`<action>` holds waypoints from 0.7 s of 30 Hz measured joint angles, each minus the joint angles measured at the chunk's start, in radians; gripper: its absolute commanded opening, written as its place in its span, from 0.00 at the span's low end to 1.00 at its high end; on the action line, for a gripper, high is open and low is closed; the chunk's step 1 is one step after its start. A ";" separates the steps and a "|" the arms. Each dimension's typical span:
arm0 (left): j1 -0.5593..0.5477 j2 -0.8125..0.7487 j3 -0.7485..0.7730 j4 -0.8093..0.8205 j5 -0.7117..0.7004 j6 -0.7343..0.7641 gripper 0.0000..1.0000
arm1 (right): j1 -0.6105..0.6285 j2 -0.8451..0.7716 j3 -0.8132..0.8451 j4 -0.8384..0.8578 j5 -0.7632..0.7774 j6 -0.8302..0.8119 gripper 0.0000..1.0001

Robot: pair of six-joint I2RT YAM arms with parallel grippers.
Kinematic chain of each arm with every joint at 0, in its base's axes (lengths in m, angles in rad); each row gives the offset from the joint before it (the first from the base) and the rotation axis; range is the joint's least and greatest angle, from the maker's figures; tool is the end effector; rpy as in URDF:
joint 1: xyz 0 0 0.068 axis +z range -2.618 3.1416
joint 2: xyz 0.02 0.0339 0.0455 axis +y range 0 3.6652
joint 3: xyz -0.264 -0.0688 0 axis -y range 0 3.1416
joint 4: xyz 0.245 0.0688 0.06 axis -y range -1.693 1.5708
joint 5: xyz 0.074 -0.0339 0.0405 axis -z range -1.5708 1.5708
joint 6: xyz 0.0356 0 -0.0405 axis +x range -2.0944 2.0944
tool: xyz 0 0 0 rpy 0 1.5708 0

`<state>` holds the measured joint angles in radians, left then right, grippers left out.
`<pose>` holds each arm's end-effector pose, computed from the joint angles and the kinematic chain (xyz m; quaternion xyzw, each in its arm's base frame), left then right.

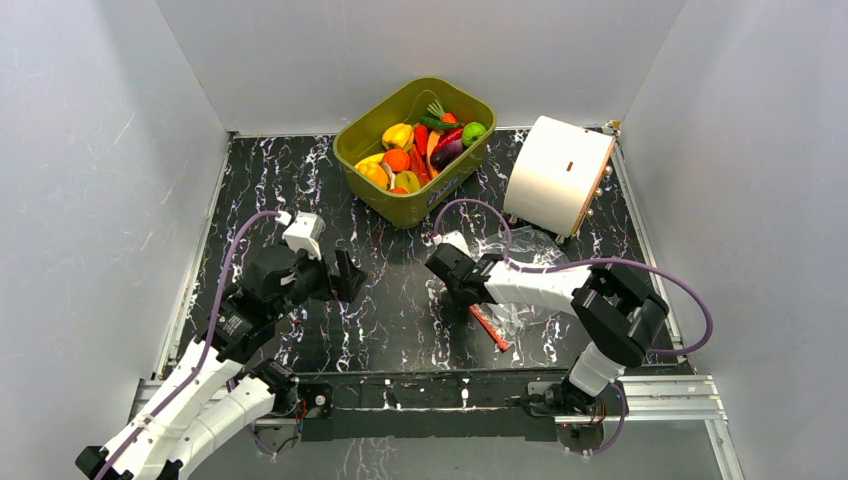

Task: Place the food in the zip-top bag and seal the zipper
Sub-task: Pick up the zipper food storage bag at the center of the board.

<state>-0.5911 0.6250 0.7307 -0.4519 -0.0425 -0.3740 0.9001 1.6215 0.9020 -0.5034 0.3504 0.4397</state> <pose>0.1223 -0.0803 0.3163 0.0765 0.8147 -0.2512 0.5171 0.1922 0.2226 0.1598 -0.1919 0.9511 -0.0288 0.2402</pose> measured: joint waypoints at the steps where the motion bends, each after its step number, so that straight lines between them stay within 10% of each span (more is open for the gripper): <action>1: 0.000 -0.001 0.000 0.000 0.000 0.000 0.98 | 0.000 -0.002 0.000 0.003 -0.008 -0.002 0.00; 8: 0.000 -0.014 0.000 0.000 -0.003 0.000 0.98 | -0.011 -0.027 -0.016 0.071 -0.203 0.010 0.00; 21: 0.000 -0.018 -0.009 0.000 -0.003 0.000 0.98 | 0.002 -0.111 -0.021 -0.002 -0.257 0.041 0.38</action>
<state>-0.5911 0.6067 0.7216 -0.4522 -0.0460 -0.3740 0.9016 1.5108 0.8814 -0.5056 0.0929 0.4805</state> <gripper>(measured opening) 0.983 0.330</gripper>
